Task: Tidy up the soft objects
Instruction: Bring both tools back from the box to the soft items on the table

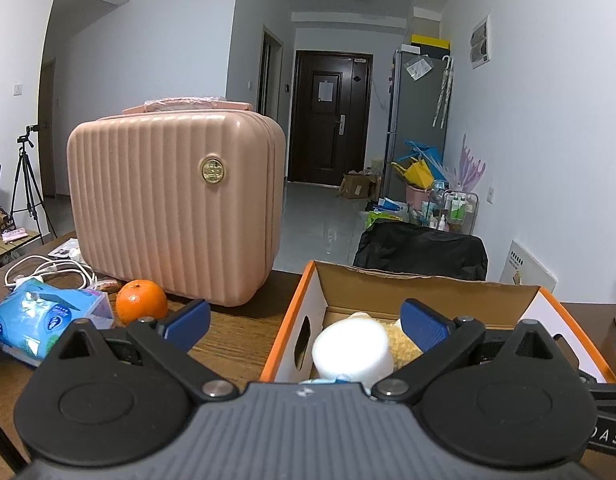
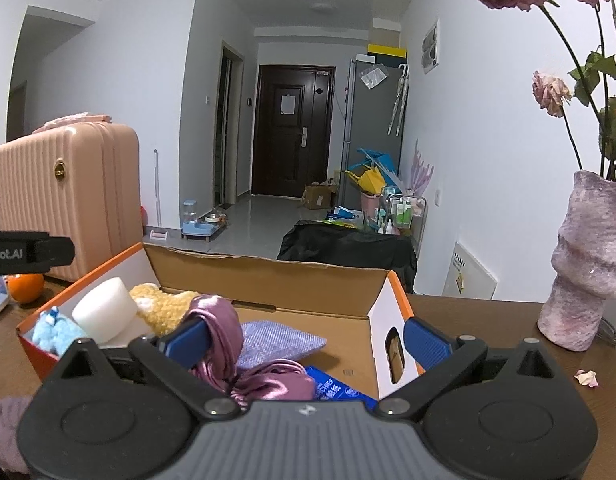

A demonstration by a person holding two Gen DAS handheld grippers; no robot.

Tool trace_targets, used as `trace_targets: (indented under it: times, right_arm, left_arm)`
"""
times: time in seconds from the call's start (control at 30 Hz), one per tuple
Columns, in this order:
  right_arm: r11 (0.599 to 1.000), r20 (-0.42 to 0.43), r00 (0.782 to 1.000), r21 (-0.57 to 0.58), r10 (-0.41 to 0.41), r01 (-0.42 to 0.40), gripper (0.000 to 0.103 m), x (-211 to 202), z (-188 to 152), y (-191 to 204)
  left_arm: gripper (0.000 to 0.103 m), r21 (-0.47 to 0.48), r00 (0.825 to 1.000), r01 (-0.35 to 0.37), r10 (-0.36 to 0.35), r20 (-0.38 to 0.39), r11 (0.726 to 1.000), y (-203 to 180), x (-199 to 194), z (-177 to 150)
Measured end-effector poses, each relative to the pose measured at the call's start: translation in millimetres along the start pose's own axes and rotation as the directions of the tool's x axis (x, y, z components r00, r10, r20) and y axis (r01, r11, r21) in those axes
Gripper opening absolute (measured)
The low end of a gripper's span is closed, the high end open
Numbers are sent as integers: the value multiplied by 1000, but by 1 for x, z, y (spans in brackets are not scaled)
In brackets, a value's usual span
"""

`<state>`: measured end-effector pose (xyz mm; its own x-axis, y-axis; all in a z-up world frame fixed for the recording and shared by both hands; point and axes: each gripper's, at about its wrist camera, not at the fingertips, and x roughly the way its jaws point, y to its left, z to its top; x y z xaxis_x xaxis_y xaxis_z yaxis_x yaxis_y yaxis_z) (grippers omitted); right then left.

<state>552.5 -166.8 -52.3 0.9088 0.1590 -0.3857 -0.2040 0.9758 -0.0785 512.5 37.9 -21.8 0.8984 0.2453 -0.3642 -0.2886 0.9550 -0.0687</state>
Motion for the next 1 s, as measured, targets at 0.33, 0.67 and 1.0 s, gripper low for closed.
trace_targets:
  times: [0.33, 0.67, 1.0]
  right_arm:
    - [1000, 17, 1000, 24, -7, 7, 103, -24, -5, -7]
    - [999, 24, 1000, 48, -6, 5, 103, -50, -15, -13]
    - [999, 37, 999, 37, 9, -10, 103, -90, -31, -7]
  left_arm:
    - [103, 8, 1000, 5, -5, 9, 1000, 7, -21, -6]
    - [103, 14, 1000, 5, -5, -2, 1000, 19, -47, -18]
    - [103, 38, 999, 31, -31, -10, 999, 30, -79, -35]
